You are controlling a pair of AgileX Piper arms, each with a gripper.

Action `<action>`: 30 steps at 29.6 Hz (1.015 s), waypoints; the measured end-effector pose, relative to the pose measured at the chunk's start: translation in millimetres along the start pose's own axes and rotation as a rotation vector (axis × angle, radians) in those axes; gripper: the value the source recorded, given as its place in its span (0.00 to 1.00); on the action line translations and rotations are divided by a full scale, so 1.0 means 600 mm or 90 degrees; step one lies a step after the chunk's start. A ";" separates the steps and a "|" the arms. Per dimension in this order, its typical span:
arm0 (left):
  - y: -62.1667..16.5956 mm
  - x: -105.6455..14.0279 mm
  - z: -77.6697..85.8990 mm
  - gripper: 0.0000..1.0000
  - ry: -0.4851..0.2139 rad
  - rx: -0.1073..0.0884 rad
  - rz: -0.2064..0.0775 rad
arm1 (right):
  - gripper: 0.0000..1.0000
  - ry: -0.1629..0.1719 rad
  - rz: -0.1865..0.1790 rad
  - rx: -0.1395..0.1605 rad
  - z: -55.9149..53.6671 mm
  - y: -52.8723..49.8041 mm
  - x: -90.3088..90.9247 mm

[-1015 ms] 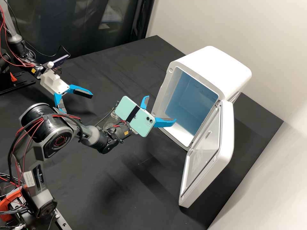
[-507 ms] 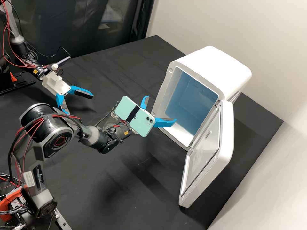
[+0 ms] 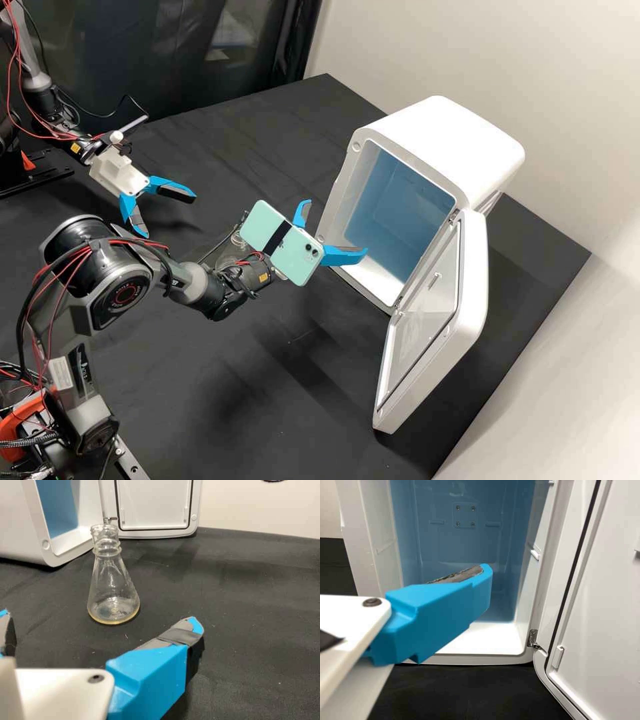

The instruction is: Place the flask in the incubator

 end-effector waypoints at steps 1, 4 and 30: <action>0.001 0.000 0.000 1.00 -0.001 0.000 0.002 | 1.00 -0.002 -0.002 0.002 0.002 -0.002 -0.002; 0.000 0.000 0.001 1.00 -0.003 0.001 0.001 | 1.00 -0.004 -0.007 0.010 0.009 -0.004 -0.008; -0.002 0.000 0.007 1.00 -0.015 0.004 -0.004 | 1.00 0.034 -0.044 0.034 0.036 -0.009 -0.098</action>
